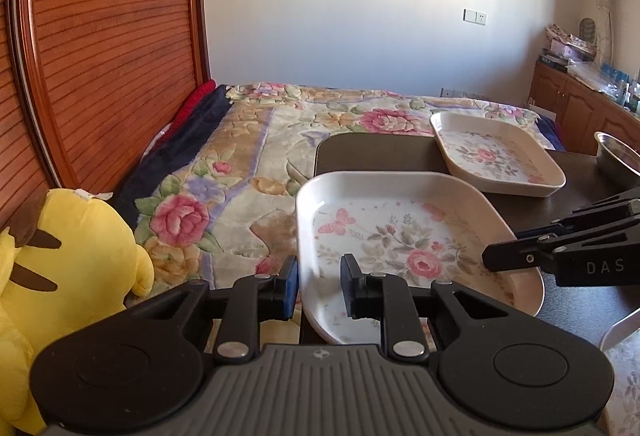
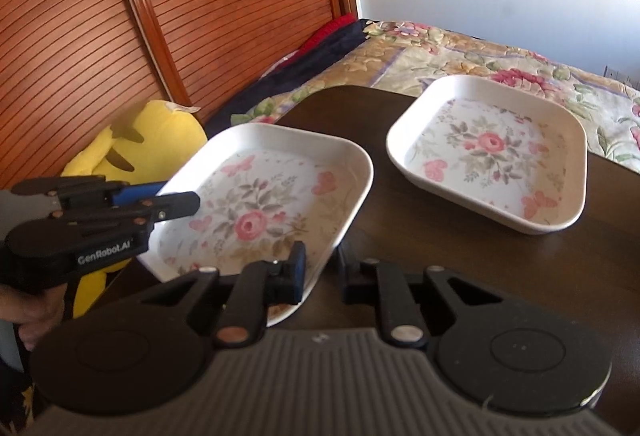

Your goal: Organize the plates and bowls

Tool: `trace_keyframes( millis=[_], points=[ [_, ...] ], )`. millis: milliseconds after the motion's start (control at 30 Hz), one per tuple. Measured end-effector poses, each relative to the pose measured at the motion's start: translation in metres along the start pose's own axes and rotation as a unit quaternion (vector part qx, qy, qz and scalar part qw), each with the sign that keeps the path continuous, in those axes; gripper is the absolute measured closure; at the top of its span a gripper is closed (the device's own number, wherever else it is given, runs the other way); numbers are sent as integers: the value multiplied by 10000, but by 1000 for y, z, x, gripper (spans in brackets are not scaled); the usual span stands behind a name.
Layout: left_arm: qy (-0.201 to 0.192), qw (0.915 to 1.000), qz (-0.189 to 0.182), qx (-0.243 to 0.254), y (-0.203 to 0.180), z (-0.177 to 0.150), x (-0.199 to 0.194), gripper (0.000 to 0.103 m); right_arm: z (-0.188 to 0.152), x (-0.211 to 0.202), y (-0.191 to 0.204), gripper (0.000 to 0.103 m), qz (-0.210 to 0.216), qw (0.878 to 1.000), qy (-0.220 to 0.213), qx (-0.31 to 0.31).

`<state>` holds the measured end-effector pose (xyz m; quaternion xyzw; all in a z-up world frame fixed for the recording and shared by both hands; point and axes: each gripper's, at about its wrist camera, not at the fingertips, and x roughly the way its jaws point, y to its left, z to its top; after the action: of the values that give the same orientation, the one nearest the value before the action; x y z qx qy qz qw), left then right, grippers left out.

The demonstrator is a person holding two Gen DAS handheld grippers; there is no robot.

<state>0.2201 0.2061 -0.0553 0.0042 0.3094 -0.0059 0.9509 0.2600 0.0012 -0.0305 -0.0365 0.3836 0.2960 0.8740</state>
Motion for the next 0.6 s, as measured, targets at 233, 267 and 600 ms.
trace_keyframes(
  millis=[233,267,600],
  points=[
    [-10,10000,29,53,-6,-1,-6,79,-6,-8,0,85,52,10000,-45,26],
    [-16,10000,22,40,-7,-1,-7,79,-7,-10,0,85,52,10000,-52,32],
    [-176,9998,-19,119,-25,3,-31,79,-8,-28,-5,85,47,9997,-234,80]
  ],
)
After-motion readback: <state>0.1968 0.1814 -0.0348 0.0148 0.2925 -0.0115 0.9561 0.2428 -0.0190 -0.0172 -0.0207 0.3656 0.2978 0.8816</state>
